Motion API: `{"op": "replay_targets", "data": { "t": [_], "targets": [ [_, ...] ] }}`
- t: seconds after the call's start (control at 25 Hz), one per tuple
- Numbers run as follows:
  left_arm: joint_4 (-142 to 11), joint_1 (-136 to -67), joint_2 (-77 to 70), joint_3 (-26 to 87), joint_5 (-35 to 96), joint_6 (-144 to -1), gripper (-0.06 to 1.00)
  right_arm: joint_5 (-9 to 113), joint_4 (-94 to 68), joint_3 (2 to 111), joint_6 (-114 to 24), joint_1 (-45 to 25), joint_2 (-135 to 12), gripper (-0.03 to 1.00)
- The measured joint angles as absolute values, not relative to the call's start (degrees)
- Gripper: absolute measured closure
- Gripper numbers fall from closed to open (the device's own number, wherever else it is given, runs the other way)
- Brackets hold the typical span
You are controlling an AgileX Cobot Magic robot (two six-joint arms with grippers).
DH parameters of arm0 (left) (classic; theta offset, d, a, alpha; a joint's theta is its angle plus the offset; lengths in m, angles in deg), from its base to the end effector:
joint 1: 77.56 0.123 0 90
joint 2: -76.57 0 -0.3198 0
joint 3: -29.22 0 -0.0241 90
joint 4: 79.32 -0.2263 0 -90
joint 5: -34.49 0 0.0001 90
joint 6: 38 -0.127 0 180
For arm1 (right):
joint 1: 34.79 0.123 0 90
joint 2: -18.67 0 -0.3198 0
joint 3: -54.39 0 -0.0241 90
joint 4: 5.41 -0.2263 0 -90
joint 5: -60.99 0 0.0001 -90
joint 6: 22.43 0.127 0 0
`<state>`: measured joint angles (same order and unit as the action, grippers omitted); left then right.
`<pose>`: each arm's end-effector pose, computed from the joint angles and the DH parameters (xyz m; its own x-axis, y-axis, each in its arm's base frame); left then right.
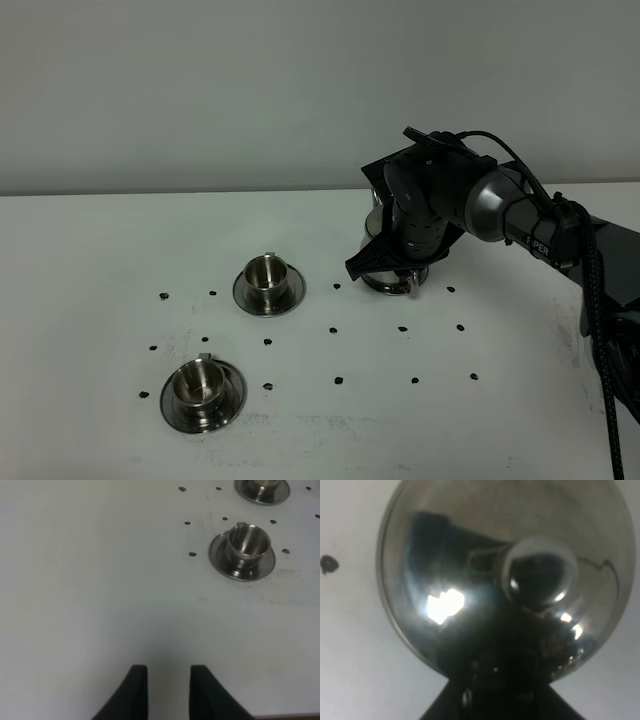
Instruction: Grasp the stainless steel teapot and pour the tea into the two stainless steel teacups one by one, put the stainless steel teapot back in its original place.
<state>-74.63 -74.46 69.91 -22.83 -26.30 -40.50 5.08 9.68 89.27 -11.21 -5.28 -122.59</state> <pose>-0.0260 -0.0105 0.2359 -0.4904 -0.0229 -0.8712 0.0099 0.9994 -0.0319 0.4599 0.2288 0.1649 -0.8430 -0.4257 -0.3288 -0.3828 0.9042 -0.1894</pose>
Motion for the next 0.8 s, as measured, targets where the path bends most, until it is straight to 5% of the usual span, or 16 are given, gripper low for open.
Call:
{"op": "replay_targets", "data": {
  "t": [0.8],
  "targets": [
    [-74.63, -74.46, 69.91, -22.83, -26.30, -40.50, 0.71, 4.95, 9.13, 89.27, -12.62, -5.74, -121.98, 0.78]
  ]
}}
